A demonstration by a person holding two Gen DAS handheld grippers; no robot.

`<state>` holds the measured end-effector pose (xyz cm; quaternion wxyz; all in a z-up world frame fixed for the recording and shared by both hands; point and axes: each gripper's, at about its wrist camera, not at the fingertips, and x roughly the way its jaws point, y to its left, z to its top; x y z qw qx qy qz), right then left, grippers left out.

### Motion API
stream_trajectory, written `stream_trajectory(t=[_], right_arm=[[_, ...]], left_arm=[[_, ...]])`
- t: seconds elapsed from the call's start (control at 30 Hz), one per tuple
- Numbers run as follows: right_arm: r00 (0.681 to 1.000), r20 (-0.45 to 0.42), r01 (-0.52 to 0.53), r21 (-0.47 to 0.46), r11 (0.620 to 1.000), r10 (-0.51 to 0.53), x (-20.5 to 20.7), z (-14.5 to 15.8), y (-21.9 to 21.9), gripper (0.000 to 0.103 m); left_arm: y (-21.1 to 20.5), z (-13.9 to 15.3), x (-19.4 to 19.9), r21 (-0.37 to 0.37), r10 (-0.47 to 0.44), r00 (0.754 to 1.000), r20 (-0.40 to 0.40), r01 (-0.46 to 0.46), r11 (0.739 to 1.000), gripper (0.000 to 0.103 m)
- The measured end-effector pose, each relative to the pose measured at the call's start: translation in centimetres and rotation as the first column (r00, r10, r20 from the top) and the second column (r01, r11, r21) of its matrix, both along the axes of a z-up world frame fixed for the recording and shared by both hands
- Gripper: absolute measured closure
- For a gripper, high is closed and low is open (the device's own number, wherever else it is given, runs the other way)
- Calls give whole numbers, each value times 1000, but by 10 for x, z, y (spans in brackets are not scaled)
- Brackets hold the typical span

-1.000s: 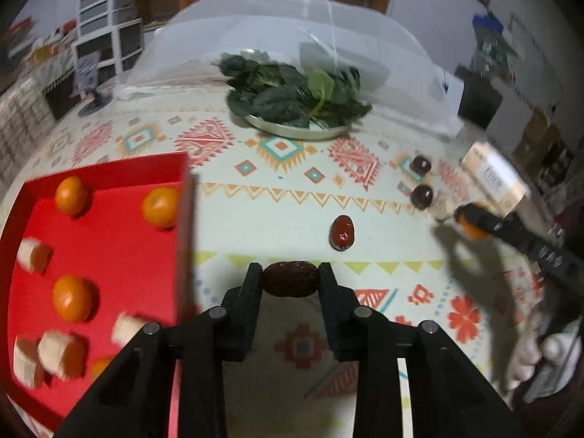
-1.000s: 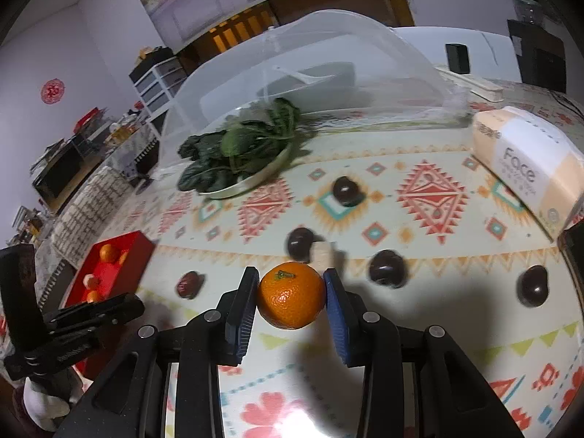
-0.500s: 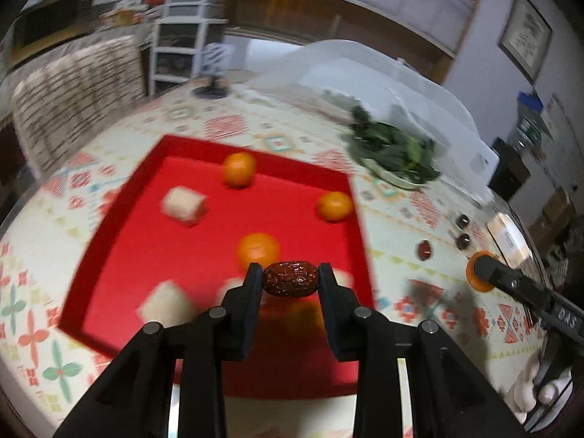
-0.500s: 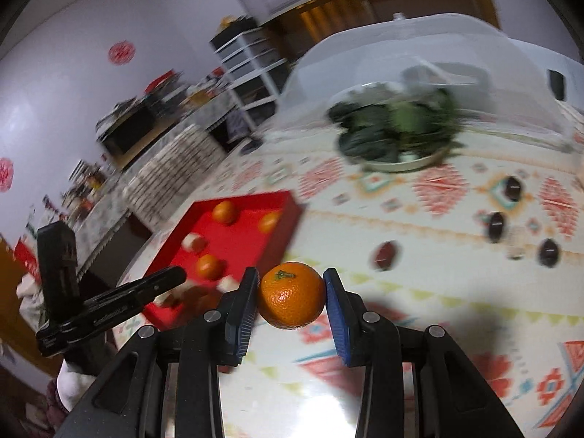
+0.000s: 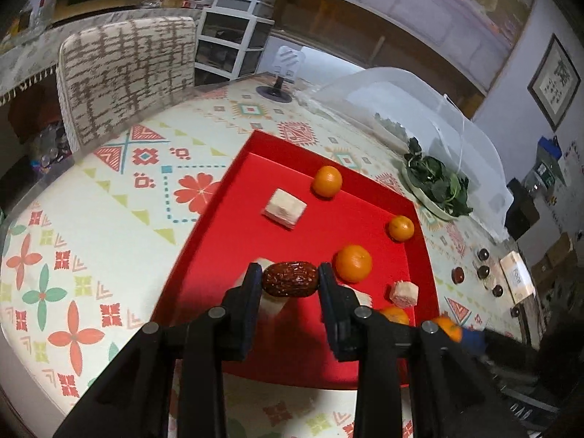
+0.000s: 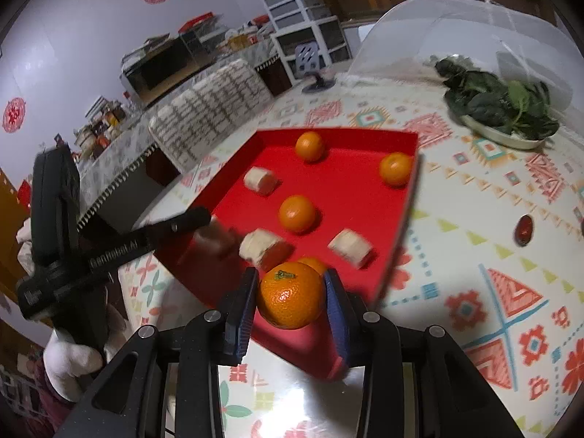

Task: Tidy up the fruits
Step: 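Release the date into the red tray with the left tool while the right tool drops its orange there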

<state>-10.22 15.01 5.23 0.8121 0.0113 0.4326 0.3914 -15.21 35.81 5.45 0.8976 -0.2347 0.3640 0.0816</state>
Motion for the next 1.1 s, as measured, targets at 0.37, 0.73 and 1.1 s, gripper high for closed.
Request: stream_trajectory(t=[0.37,0.73,1.1], right_arm=[[1000,8,-17,-24,1000,17,-9,-6,20,62],[999,25,31,25,999,-32,-15,7,-8,53],[990,-2,141,68,988,-141,-17,5,-62,50]], left_arm=[[8,11,-12,-4,52,998,40,-52,999,28],[-34,28,-14,101,6,1000,31,-9,995,18],[-106,47,-17,354,-52,998,25,40,934,18]])
